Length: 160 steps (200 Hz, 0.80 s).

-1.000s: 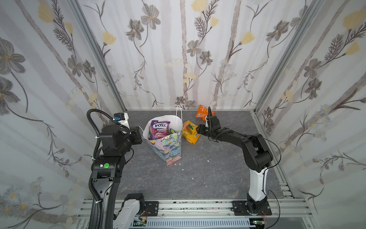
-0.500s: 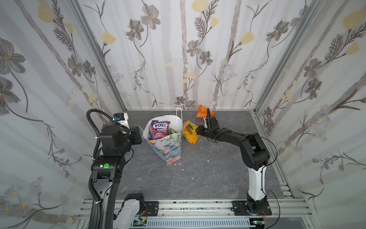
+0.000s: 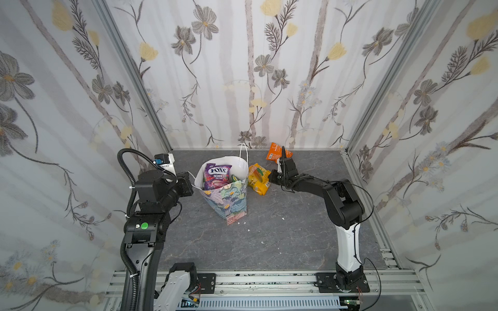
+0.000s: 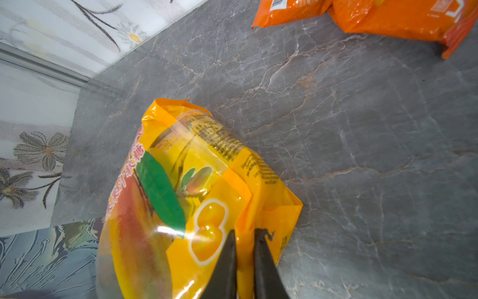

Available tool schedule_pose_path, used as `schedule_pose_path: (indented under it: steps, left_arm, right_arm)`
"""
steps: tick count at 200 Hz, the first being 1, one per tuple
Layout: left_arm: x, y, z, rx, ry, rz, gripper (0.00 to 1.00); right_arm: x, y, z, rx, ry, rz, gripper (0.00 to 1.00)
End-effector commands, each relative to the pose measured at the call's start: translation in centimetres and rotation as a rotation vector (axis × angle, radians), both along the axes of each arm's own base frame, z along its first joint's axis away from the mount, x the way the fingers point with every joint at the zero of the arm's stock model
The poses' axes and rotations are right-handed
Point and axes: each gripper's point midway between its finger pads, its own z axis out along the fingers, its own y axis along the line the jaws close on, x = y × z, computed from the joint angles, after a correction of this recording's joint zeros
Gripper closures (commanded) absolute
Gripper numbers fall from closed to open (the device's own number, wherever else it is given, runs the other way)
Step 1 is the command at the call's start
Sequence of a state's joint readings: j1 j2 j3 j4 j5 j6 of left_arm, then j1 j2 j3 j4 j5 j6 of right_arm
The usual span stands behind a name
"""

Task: Place the snacks into the paper bag
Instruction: Pick up the snack from the top-center of the table.

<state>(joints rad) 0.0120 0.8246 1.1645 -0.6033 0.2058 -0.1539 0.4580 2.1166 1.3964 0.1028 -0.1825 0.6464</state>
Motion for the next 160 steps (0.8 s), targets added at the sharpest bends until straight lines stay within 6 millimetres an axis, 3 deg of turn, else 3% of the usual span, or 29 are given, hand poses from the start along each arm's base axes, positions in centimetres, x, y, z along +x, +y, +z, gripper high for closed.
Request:
schedule_pose_path:
  steps: [1,77,160]
  left_arm:
    - [0.2,0.2,0.8,0.014,-0.033,0.006,1.00]
    - [0.0,0.2,0.8,0.011,-0.035,0.010,1.00]
    - [0.1,0.2,0.8,0.015,-0.037,0.009,1.00]
  right_arm:
    - [0.3,0.3,0.7,0.023,-0.015,0.002,0.97]
    - [0.3,0.3,5.0,0.019,-0.103,0.037,1.00]
    - [-0.8,-0.8,10.2,-0.139,-0.207,0.079,1.00]
